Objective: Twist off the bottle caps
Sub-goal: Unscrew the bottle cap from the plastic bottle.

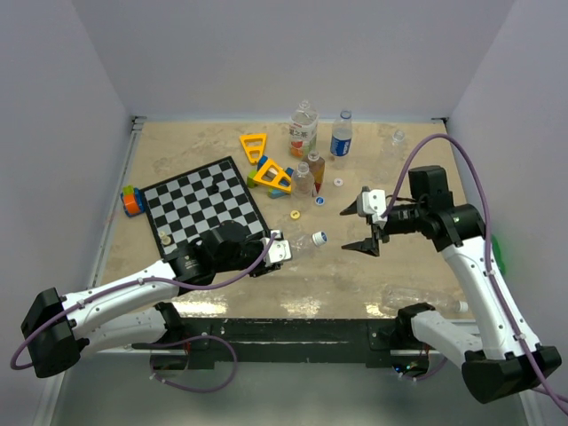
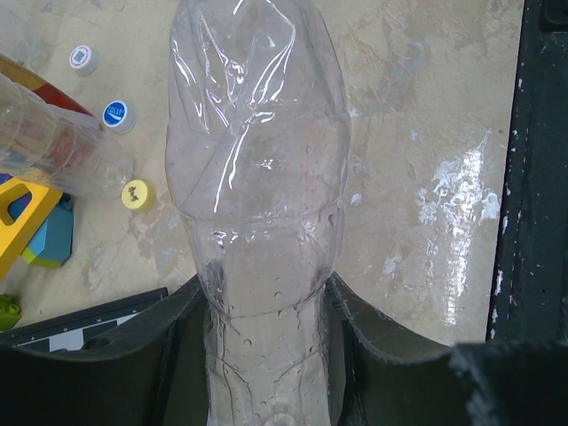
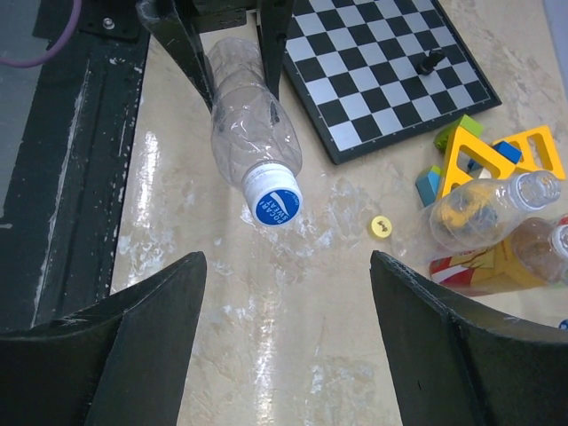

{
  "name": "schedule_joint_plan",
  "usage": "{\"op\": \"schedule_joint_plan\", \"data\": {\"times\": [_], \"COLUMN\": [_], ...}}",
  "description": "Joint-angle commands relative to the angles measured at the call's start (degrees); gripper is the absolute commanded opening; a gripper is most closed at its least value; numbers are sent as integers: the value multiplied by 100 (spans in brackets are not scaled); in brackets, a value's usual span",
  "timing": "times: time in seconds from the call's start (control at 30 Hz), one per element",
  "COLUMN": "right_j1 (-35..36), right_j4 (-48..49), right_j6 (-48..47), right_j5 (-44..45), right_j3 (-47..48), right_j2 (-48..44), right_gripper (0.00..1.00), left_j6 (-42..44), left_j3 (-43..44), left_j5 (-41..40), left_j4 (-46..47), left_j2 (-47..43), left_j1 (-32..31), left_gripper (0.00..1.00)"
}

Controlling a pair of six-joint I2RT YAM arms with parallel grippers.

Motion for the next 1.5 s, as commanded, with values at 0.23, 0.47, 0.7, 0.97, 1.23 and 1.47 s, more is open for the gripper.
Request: {"op": "schedule_joint_plan", "data": {"times": [0.23, 0.47, 0.7, 0.97, 1.23, 1.47], "right_j1": [-29, -29, -20, 437, 639, 797], "right_j4": [-369, 807, 1485, 1380, 1362, 1274], "right_j6": [230, 2081, 3368, 3378, 3369, 3307], "right_j5": [-551, -323, -155, -129, -164, -24], "right_j3": [477, 433, 363, 416, 433, 556], "right_j2": [443, 567, 1172, 1613, 1753, 1955], "right_gripper": [78, 79, 77, 72, 69, 70], "left_j6": [-118, -127, -127, -136, -144, -162], "left_j3": [53, 44, 53, 53, 53, 62], "left_j5": [-25, -34, -52, -113, -227, -359], "left_j4": [144, 144, 153, 153, 153, 144], "left_j2": [-105, -79, -88, -88, -79, -96], "left_j1": [36, 36, 36, 36, 36, 36], "left_gripper": [0, 0, 0, 0, 0, 0]}}
